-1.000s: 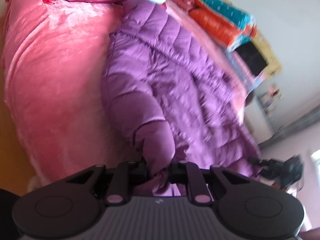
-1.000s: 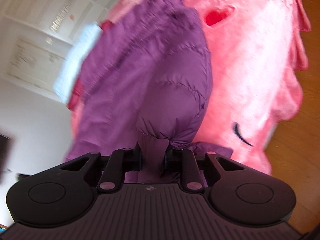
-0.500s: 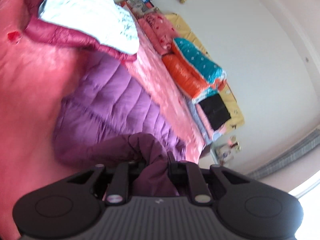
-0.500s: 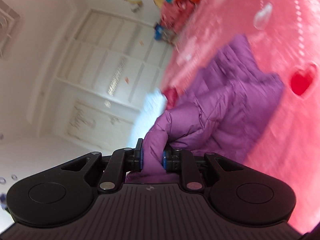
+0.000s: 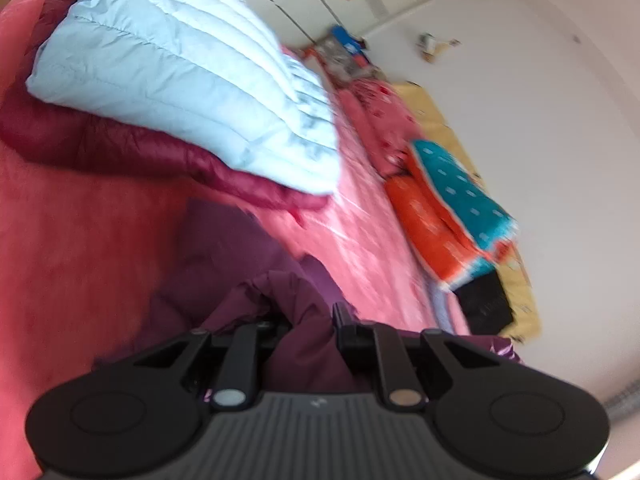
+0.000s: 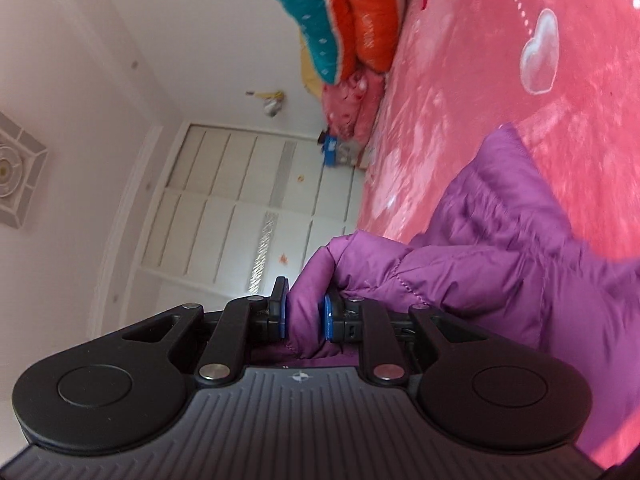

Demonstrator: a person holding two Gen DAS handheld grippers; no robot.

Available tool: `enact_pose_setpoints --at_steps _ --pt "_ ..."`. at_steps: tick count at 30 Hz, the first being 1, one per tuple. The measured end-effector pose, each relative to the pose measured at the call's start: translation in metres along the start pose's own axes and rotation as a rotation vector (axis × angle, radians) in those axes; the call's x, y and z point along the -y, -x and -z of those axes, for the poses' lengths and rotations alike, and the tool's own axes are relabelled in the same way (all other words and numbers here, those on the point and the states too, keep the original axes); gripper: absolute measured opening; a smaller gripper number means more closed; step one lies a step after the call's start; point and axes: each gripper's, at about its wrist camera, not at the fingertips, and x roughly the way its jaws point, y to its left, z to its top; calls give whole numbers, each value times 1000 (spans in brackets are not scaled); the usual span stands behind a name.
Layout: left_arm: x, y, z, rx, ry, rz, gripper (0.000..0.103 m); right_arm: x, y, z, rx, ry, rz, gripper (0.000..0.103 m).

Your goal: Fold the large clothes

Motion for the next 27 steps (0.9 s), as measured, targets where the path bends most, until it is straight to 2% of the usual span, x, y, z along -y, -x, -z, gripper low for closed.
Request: enact_pose_setpoints --at_steps 2,4,9,12,14,15,17,18,20,27 --pt "-2 -20 -7 14 10 -38 15 7 -10 -4 10 21 50 22" --pt "-4 -39 -12 25 12 -68 15 14 -19 -9 16 23 58 22" --pt "-9 -71 -18 46 4 -95 16 19 -24 -15 46 80 121 28" --pt "-10 -78 -21 51 -11 -104 19 26 -29 -13 67 66 117 52" --pt "-7 -80 -22 46 -29 -106 23 27 -33 -15 85 56 110 72" --pt "-5 -79 -23 45 -39 -106 24 25 -34 -16 90 55 107 76" --pt "-1 -75 -26 47 -58 -104 28 18 -33 -16 105 77 102 95" --pt "2 -71 -27 51 -64 -101 30 12 -31 -16 114 100 102 99" --pt "8 -62 -27 62 -76 -93 42 0 -27 -15 136 164 123 103" --pt "35 -42 -34 114 -134 -55 63 -32 -11 -18 208 318 120 103"
